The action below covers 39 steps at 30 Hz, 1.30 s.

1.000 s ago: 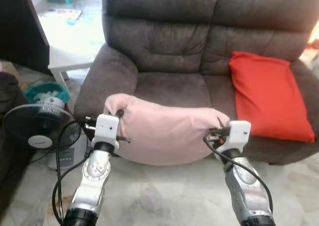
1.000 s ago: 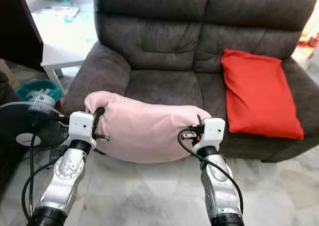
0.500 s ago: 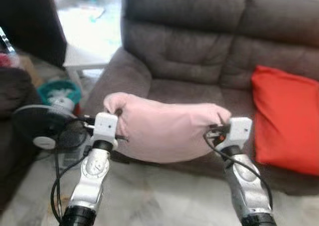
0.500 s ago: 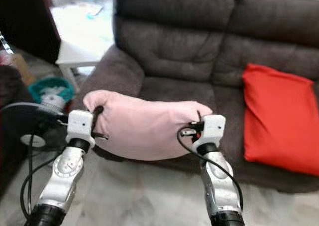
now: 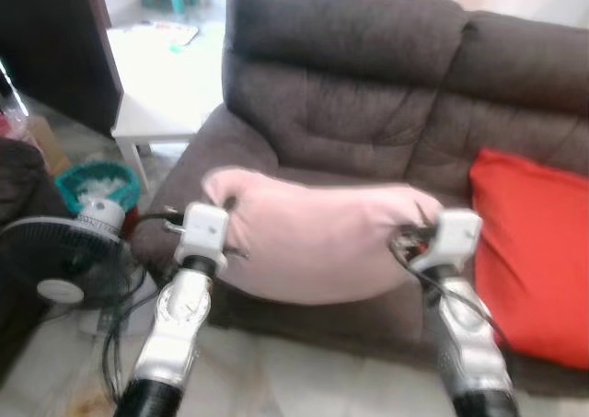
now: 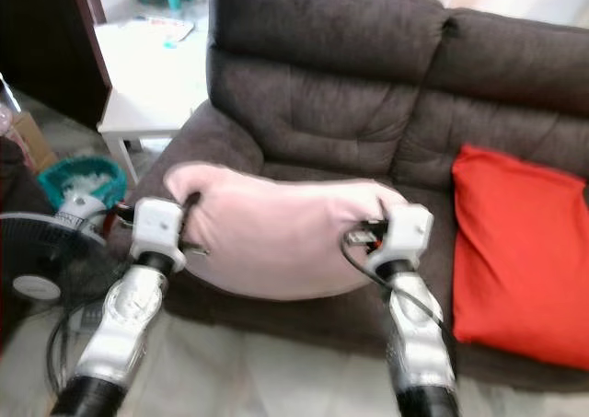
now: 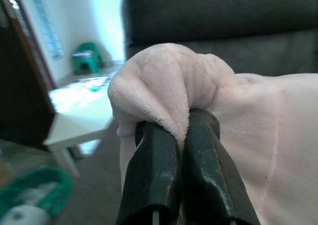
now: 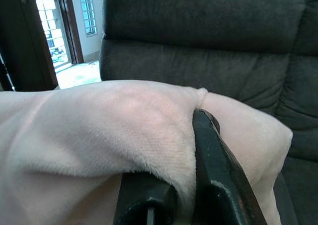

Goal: Move the pillow to the sofa from floor

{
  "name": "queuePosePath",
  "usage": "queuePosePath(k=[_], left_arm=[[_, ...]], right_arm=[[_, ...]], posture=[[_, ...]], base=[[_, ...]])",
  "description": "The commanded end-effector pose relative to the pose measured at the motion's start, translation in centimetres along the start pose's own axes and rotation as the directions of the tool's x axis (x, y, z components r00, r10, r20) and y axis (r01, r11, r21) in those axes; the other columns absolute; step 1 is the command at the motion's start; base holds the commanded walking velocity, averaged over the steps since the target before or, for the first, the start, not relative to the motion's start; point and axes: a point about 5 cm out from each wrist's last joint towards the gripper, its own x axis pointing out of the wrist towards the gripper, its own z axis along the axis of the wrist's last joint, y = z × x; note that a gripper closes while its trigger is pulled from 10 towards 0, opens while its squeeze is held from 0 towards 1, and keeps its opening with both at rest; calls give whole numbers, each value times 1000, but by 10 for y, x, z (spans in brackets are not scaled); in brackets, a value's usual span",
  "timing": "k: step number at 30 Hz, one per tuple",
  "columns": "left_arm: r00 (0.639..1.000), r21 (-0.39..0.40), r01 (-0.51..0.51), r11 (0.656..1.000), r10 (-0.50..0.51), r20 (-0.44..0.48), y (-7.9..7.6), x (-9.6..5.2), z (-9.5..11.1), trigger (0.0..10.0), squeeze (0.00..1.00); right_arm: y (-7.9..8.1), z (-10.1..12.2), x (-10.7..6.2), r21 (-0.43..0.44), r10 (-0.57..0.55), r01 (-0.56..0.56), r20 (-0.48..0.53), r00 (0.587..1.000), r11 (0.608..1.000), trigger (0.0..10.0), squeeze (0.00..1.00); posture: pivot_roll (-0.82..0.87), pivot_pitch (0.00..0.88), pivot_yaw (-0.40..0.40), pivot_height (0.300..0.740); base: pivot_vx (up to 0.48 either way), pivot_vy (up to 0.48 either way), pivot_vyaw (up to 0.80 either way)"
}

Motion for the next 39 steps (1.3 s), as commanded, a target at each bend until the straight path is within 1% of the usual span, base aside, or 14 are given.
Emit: queuePosePath(k=[1, 2, 6, 13, 16, 20, 22, 26, 29, 30, 33, 35, 38, 39], left_arm=[[994, -24, 19, 1000, -16, 111, -8, 10, 24, 10000, 0], [992, -15, 20, 1000, -17, 127, -6, 13, 28, 10000, 0], [989, -8, 21, 1000, -20, 150, -3, 16, 34, 10000, 0], [984, -5, 19, 1000, -18, 178, -1, 18, 41, 10000, 0], [984, -6, 19, 1000, -18, 178, -2, 18, 41, 10000, 0], [985, -8, 21, 1000, -19, 174, -3, 17, 41, 10000, 0], [985, -9, 22, 1000, -20, 171, -3, 17, 40, 10000, 0], [987, -10, 29, 1000, -28, 156, -4, 16, 37, 10000, 0], [988, -15, 33, 999, -30, 152, -5, 16, 37, 10000, 0], [988, -22, 51, 998, -47, 146, -7, 16, 36, 10000, 0], [983, -64, 146, 987, -138, 125, -18, 15, 33, 10000, 0], [967, -106, 253, 962, -248, 57, -31, 9, 20, 10000, 0], [959, -142, 283, 948, -285, 11, -35, 4, 11, 10000, 0], [959, -142, 283, 948, -285, 11, -35, 4, 11, 10000, 0]], right_arm=[[-9, 27, 6, -27, -12, 15, 110, 994, 1000, 10000, 0], [-9, 34, 8, -28, -11, 15, 136, 991, 1000, 10000, 0], [-8, 43, 11, -37, 2, 4, 165, 986, 999, 10000, 0], [-1, 51, 15, -45, 35, -27, 191, 981, 999, 10000, 0], [1, 51, 15, -62, 53, -42, 186, 981, 997, 10000, 0], [3, 51, 14, -85, 75, -60, 184, 980, 995, 10000, 0], [3, 50, 14, -75, 71, -59, 178, 981, 995, 10000, 0], [2, 45, 13, -60, 64, -56, 145, 987, 997, 10000, 0], [1, 44, 13, -61, 66, -58, 144, 987, 996, 10000, 0], [2, 44, 14, -60, 65, -57, 143, 988, 997, 10000, 0], [2, 42, 15, -67, 71, -63, 126, 990, 996, 10000, 0], [3, 41, 16, -72, 76, -68, 117, 990, 995, 10000, 0], [3, 38, 16, -84, 79, -71, 100, 992, 994, 10000, 0], [3, 38, 16, -84, 79, -71, 100, 992, 994, 10000, 0]], posture=[[109, 59, -86, 740], [108, 56, -86, 740], [109, 50, -85, 740], [111, 40, -87, 740], [112, 41, -88, 740], [111, 48, -91, 740], [112, 51, -91, 740], [109, 56, -93, 740], [111, 56, -93, 740], [113, 56, -93, 740], [116, 56, -94, 740], [116, 55, -94, 740], [116, 56, -93, 740], [116, 56, -93, 740]], base=[[382, 0, 0], [379, 0, 0], [382, 0, 0], [382, 0, 0], [382, 0, 0], [382, 0, 687], [382, 0, 775], [371, 0, 0], [350, 0, 0], [292, 0, 0], [0, 0, 0], [0, 0, 0], [0, 0, 0], [0, 0, 0]])
